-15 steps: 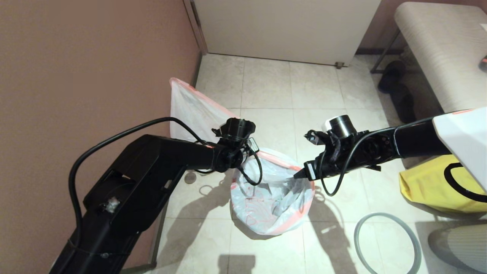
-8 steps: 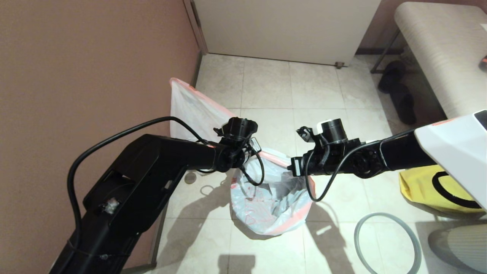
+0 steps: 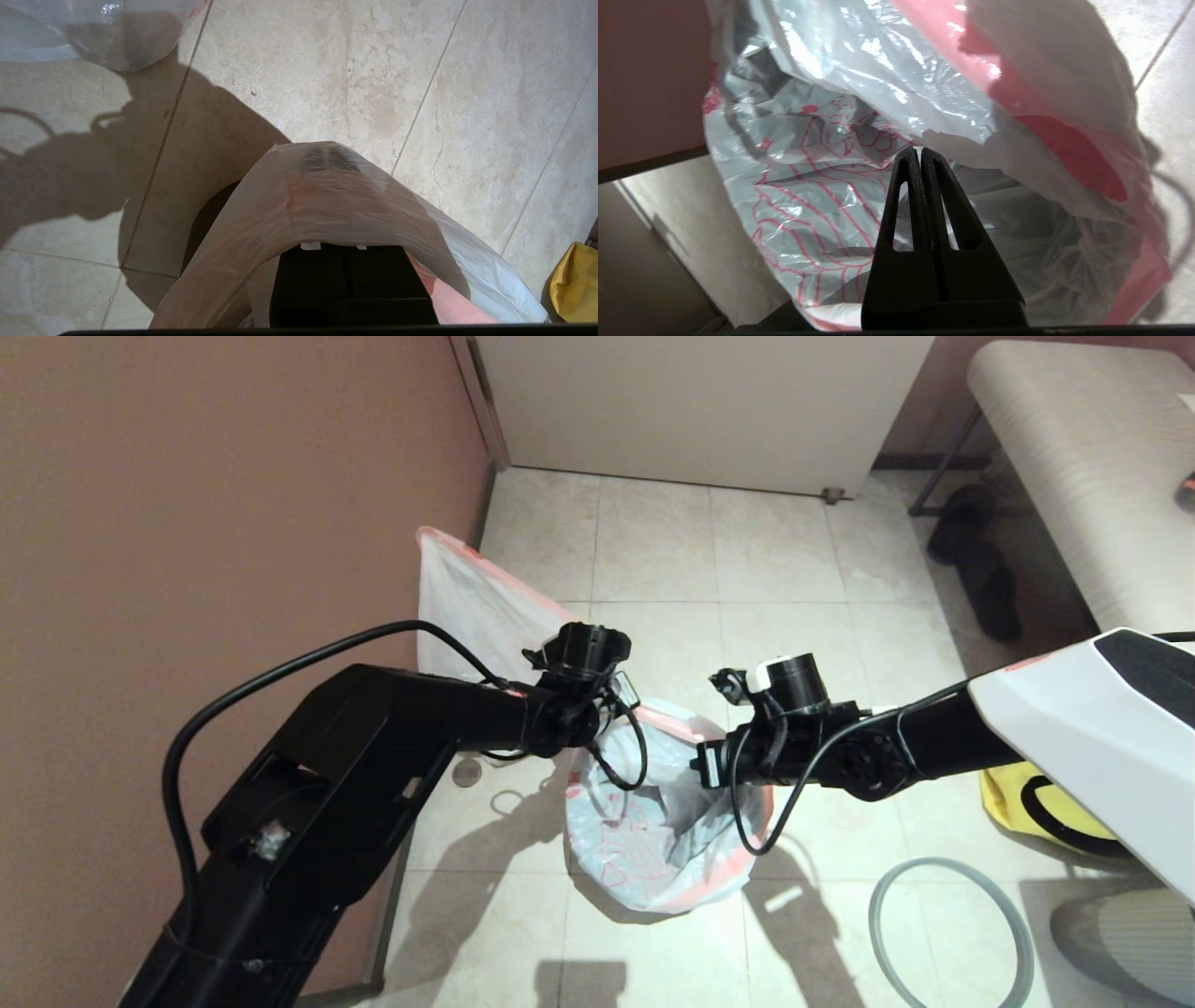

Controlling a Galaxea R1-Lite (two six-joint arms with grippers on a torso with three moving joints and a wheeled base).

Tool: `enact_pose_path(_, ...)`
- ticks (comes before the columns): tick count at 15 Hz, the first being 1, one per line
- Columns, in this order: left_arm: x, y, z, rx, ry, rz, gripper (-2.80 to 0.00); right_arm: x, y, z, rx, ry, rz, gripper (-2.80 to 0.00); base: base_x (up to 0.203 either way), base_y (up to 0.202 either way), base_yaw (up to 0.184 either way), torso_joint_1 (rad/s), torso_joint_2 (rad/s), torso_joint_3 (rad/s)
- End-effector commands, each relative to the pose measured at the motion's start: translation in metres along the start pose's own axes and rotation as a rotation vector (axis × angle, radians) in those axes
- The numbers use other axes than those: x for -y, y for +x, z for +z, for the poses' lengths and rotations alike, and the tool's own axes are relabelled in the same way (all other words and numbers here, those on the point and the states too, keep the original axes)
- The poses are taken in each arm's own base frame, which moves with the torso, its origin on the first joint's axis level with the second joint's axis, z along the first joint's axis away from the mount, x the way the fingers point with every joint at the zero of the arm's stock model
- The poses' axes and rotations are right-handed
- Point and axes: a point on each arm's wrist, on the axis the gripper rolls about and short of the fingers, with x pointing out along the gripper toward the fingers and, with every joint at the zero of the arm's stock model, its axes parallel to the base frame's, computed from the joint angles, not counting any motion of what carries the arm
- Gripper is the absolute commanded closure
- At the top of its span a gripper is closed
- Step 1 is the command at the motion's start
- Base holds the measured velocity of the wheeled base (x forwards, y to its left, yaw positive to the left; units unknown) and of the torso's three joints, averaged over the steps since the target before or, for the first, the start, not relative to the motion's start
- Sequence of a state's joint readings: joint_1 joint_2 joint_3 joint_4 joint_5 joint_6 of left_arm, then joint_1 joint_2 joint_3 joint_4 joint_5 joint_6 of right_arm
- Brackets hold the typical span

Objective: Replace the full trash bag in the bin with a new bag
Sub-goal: Put the new garbage bag on the trash can

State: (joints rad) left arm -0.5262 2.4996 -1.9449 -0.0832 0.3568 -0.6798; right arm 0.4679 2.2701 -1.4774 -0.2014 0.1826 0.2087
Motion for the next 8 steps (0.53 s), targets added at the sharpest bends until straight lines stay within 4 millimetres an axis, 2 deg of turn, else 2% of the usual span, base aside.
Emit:
enact_pose_path(1, 0.000, 0.000, 0.000, 0.002, -0.005, 0.001, 0.00, 0.004, 0.010, -0.007, -0.009, 0.004, -0.028, 0.00, 0.000, 0.000, 0.000, 0.000, 0.00, 0.000)
enact_pose_path(5, 0.000, 0.000, 0.000, 0.002, -0.005, 0.001, 0.00, 0.007, 0.022, -0.005, 0.113, -0.011, -0.069, 0.00, 0.000, 0.000, 0.000, 0.000, 0.00, 0.000)
enact_pose_path(8, 0.000, 0.001, -0.001, 0.001, -0.004, 0.002, 0.00, 0.008, 0.025, 0.002, 0.280, -0.021, -0.119, 0.00, 0.000, 0.000, 0.000, 0.000, 0.00, 0.000)
